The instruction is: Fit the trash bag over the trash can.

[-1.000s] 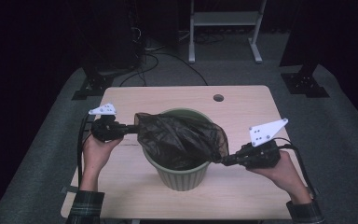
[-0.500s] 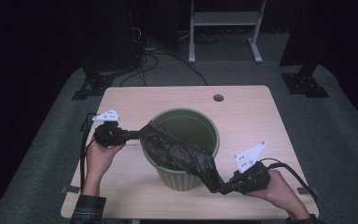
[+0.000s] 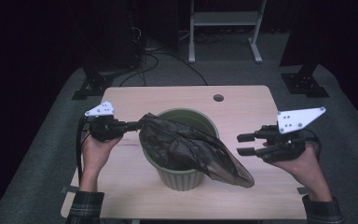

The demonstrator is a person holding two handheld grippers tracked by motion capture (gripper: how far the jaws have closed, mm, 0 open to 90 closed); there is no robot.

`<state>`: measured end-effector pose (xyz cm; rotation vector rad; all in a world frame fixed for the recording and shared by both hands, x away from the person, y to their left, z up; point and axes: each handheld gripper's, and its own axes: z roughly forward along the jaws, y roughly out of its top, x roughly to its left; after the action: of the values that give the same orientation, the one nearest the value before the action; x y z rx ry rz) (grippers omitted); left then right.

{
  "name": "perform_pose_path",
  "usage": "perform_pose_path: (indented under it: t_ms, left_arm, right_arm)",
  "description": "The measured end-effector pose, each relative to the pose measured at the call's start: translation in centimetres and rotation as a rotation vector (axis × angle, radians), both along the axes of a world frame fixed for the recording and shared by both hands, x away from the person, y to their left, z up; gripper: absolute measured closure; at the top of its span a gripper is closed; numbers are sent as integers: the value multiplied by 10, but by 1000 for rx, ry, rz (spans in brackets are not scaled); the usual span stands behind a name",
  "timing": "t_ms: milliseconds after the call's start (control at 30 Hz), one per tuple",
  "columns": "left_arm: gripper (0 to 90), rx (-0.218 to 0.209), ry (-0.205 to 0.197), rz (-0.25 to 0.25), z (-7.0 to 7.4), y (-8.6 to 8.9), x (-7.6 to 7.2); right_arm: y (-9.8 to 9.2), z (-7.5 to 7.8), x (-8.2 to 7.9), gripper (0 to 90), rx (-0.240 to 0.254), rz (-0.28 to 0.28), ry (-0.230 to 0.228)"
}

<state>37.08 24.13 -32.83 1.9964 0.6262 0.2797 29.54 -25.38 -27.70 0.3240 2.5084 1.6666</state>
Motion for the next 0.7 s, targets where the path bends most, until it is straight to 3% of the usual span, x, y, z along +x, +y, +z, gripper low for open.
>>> perform_pose_path:
  t_ms: [100,300,367,400,433,467,533,700]
  left_arm:
    - [900,-1,-5,-2,1,-1,-1]
    - [900,-1,-14,-12,3,-4,-1]
    - [900,-4,-16,-17,4,-5,-1]
    - [900,-2,-18,-16,4,-6,-1]
    - [900,-4,-19,-19,4,-6,-1]
    - [900,-7,-21,-21,3,-7,-1]
    - [900,-10,-25,-24,3,-8,-1]
    - [900,13,-36,-11,0,-11,7]
  right_arm:
    - [13,2,13,572,-6,-54,1]
    - [47,-5,31,544,33,-16,45]
    - [57,-9,36,541,21,-18,67]
    - [60,-11,39,565,12,-15,80]
    - [65,-14,42,632,-1,-10,95]
    - [70,-17,45,754,-14,-3,98]
    - [73,-21,48,870,-40,-9,97]
    - [66,-26,64,899,-44,-124,60]
